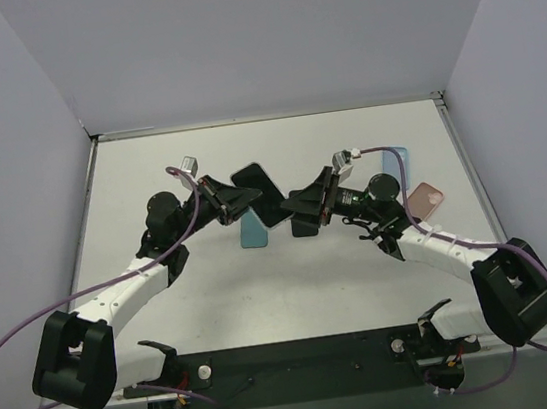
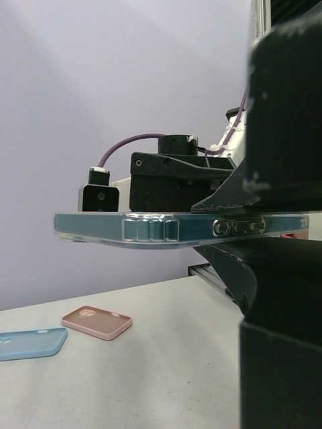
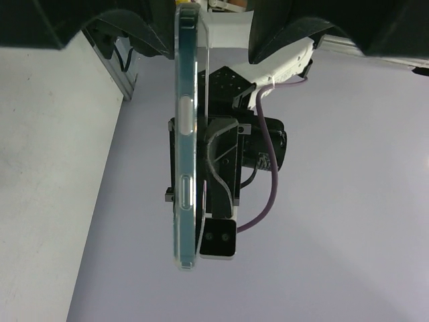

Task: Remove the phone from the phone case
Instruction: Remove the phone case from the phone.

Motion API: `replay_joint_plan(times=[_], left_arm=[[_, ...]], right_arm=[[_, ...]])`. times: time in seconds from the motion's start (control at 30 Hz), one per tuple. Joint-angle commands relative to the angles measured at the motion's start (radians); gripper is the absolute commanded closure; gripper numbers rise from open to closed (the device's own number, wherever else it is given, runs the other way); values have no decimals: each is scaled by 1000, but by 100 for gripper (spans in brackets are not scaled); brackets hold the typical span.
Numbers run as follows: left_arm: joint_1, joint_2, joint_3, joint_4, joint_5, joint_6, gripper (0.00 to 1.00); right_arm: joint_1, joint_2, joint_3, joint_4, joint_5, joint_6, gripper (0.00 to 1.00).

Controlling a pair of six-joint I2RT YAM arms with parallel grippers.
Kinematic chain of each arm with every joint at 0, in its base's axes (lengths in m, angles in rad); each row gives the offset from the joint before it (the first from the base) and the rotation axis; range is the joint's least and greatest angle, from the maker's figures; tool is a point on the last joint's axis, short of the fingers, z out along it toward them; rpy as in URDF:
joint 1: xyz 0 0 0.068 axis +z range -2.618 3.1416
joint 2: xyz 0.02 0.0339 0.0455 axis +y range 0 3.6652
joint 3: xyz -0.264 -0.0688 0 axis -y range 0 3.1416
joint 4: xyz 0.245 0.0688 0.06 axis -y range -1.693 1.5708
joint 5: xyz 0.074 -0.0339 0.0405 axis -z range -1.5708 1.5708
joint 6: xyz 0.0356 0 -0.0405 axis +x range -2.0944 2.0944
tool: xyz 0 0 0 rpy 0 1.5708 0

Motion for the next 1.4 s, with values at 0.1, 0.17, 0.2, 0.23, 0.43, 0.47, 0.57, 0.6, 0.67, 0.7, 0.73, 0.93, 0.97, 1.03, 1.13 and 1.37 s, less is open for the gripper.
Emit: replay_joint_plan(times=[0.1, 0.17, 0.2, 0.23, 0.43, 0.47, 0.57, 0.6, 0.67, 0.7, 0.73, 0.93, 0.97, 1.03, 1.13, 1.37], left_arm=[[12, -7, 29, 109, -2, -6, 100], [12, -8, 29, 119, -2, -10, 100], [12, -8, 29, 121, -4, -12, 100], [12, -8, 31, 122, -4, -13, 100], [12, -16, 34, 124, -7, -16, 100], [12, -16, 32, 127, -7, -21, 100], [12, -19, 29, 141, -5, -30, 100], [12, -22, 26, 145, -5, -33, 100], [12, -25, 25, 150, -5, -39, 100], [10, -26, 23, 150, -4, -38, 100], [12, -23, 35, 139, 4, -38, 98], [9, -10, 55, 116, 18, -32, 61], [10, -8, 55, 116, 18, -30, 60], [10, -2, 55, 116, 18, -27, 58], [10, -2, 45, 133, 12, -36, 63], [10, -3, 31, 162, 12, -52, 100]], right_arm=[[-40, -104, -1, 9, -25, -58, 62], [-38, -99, 10, -2, -26, -65, 63], [-35, -94, 15, -16, -29, -70, 64], [-34, -84, 21, -20, -31, -73, 64], [9, -10, 77, -5, -35, -76, 73], [14, -1, 87, 4, -35, -71, 77], [26, 39, 97, 55, -26, -41, 99], [31, 50, 101, 99, -28, -24, 100], [35, 93, 96, 157, -28, 31, 100], [38, 106, 94, 220, -29, 51, 100], [42, 131, 90, 248, -28, 68, 100], [58, 140, 82, 306, -26, 101, 100], [58, 136, 85, 300, -26, 96, 100], [60, 117, 88, 280, -28, 79, 100], [58, 81, 91, 224, -29, 39, 100], [62, 8, 104, -5, -32, -87, 100]])
